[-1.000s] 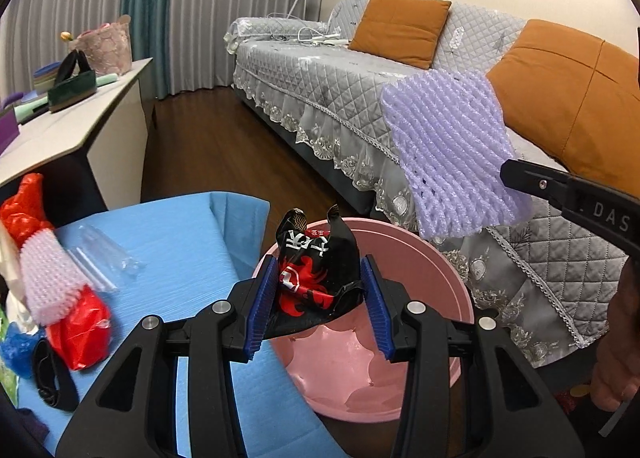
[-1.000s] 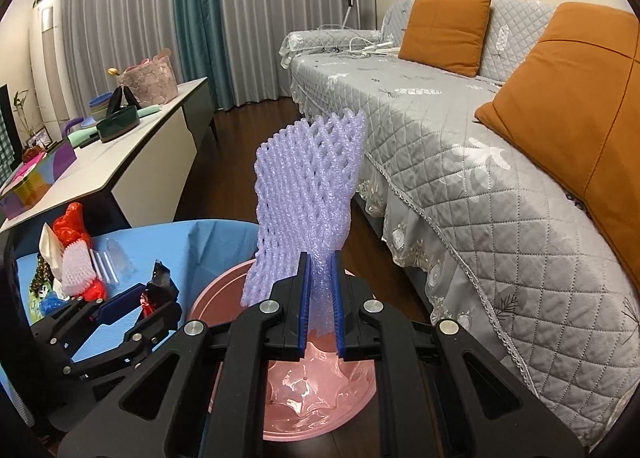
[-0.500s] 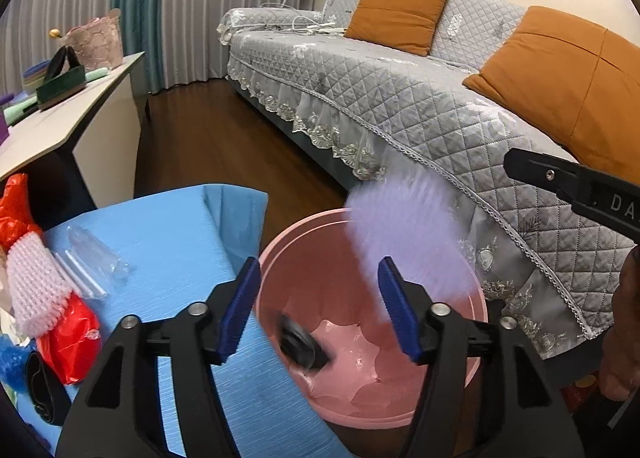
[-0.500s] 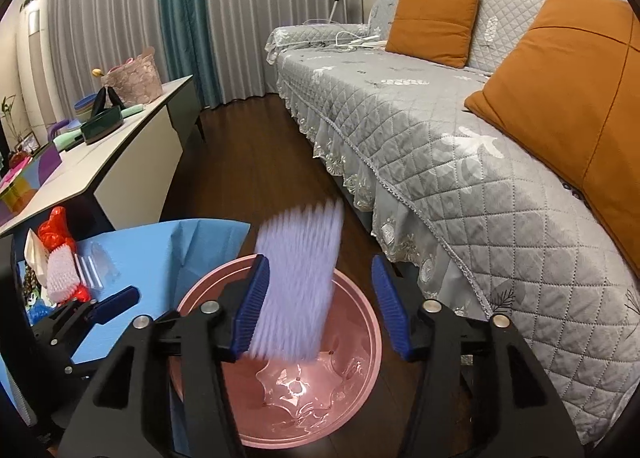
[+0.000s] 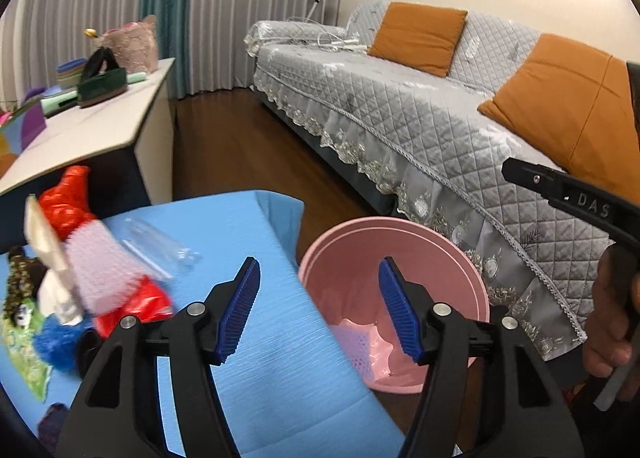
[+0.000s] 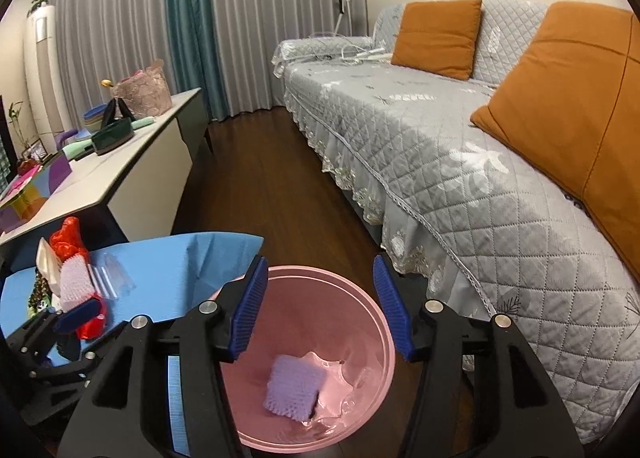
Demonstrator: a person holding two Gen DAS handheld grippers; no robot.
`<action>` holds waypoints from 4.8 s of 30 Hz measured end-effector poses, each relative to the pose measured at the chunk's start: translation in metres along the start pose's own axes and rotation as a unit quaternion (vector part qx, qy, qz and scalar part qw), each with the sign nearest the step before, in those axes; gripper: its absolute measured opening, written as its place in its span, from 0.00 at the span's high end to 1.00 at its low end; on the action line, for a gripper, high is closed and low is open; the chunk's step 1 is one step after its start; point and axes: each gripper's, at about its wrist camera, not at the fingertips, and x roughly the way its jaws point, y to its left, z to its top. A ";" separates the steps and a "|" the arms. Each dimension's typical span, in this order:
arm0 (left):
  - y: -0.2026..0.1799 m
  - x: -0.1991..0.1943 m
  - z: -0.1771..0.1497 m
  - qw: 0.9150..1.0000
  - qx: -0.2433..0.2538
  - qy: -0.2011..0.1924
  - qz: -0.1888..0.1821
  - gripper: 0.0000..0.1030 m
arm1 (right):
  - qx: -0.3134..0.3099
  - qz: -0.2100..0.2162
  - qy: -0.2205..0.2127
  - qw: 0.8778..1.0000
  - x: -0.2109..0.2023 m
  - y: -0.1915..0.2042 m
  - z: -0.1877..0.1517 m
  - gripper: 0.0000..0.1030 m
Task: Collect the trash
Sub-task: 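Move the left tool back to the table and grasp the dark red card, then grasp the white bubble-foam sleeve with the right tool while the left tool holds the card, then carry the card and foam sleeve to the pink bin and release both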
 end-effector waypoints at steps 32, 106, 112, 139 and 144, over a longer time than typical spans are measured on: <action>0.166 -0.126 -0.082 0.985 -0.106 -0.029 0.133 0.41 | -0.040 0.081 -0.023 0.996 -0.045 0.093 -0.020 0.54; 0.224 -0.093 -0.098 0.968 -0.151 -0.020 0.202 0.85 | -0.182 0.254 0.102 0.945 0.059 0.288 -0.064 0.92; 0.216 -0.103 -0.095 0.968 -0.141 -0.035 0.203 0.85 | -0.167 0.253 0.086 0.949 0.040 0.272 -0.058 0.92; 0.158 -0.098 -0.073 0.979 -0.109 -0.045 0.168 0.85 | -0.100 0.212 0.040 0.971 -0.017 0.159 -0.048 0.92; 0.144 -0.092 -0.068 0.981 -0.100 -0.046 0.157 0.85 | -0.085 0.195 0.028 0.977 -0.021 0.139 -0.045 0.92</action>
